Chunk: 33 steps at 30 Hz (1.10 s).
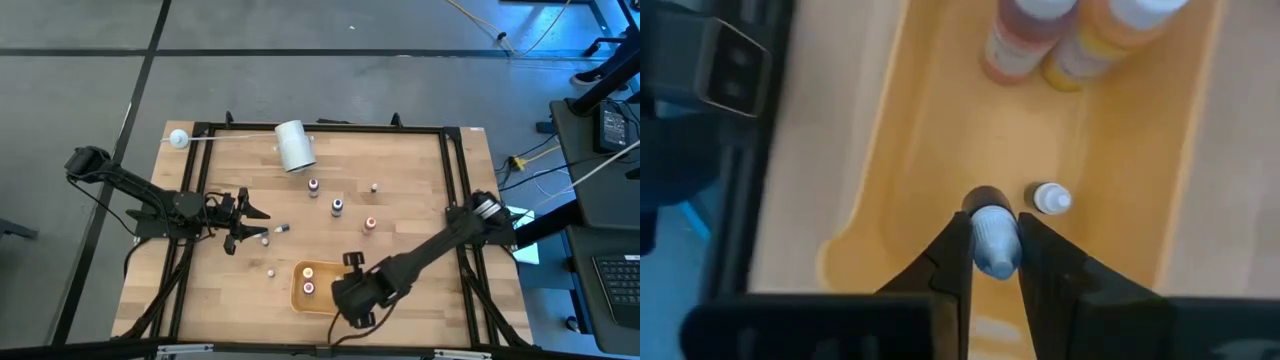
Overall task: Pick & Place food coloring
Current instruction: Put the top right small red food coloring bottle into the yellow bin
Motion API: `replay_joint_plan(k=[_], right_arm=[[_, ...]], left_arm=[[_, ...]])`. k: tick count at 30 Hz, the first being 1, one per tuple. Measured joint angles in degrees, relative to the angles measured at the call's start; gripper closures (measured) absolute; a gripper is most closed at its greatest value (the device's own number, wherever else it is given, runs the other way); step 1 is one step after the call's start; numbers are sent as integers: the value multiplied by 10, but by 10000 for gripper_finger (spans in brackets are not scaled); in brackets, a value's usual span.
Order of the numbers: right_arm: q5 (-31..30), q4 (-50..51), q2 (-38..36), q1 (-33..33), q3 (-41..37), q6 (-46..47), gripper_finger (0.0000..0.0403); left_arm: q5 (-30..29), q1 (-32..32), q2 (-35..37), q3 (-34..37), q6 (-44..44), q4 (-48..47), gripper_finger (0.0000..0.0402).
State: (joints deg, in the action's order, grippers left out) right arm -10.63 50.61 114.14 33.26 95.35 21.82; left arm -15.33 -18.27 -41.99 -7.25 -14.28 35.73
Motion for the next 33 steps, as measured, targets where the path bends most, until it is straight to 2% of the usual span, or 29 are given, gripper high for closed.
replay_joint_plan(k=[10,15,33], right_arm=[[27,-1,58,0,0,14,337],[28,1,73,-1,1,8,322],[34,2,80,-1,1,2,307]], left_arm=[[0,0,0,0,0,0,231],[0,0,0,0,0,0,231],[0,0,0,0,0,0,231]])
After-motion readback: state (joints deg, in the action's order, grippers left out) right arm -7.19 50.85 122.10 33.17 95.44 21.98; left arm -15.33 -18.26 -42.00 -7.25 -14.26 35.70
